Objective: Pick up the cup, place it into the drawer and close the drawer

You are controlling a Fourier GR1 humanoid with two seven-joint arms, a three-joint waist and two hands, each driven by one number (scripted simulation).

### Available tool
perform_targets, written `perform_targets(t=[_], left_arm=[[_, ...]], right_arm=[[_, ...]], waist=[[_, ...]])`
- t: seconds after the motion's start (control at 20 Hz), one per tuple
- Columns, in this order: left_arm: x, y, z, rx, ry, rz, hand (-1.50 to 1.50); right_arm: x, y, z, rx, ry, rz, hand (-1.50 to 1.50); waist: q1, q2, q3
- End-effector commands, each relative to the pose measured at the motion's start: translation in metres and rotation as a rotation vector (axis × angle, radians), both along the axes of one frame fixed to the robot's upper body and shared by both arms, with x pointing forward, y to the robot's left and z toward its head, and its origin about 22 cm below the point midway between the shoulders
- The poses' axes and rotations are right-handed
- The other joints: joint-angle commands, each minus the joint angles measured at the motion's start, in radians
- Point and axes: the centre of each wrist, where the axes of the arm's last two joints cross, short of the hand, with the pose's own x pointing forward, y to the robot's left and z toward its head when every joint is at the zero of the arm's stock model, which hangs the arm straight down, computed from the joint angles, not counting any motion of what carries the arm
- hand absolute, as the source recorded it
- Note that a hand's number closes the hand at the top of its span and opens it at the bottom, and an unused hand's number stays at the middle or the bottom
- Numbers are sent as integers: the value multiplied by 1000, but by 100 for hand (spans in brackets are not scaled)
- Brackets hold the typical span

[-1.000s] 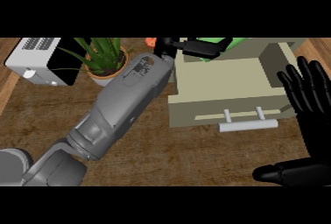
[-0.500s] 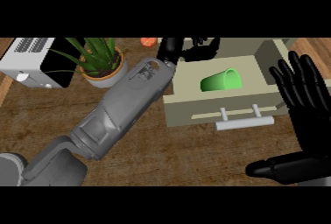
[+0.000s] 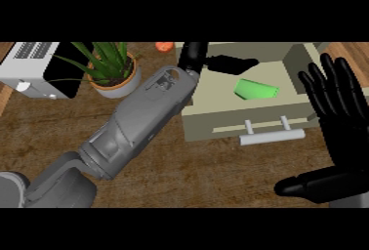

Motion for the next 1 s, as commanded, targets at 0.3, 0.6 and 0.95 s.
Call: perform_targets(t=[0.3, 0.6, 0.95], left_arm=[[-6, -3, 8, -258, -37, -96, -150], [-3, 24, 12, -313, -18, -59, -150], [-8, 94, 7, -379, 12, 27, -150]], right_arm=[[-10, -8, 5, 37, 16, 51, -150], [-15, -38, 21, -113, 11, 69, 150], [-31, -35, 1, -328, 28, 55, 150]], waist=[[65, -18, -1], [121, -34, -2], [143, -39, -2]])
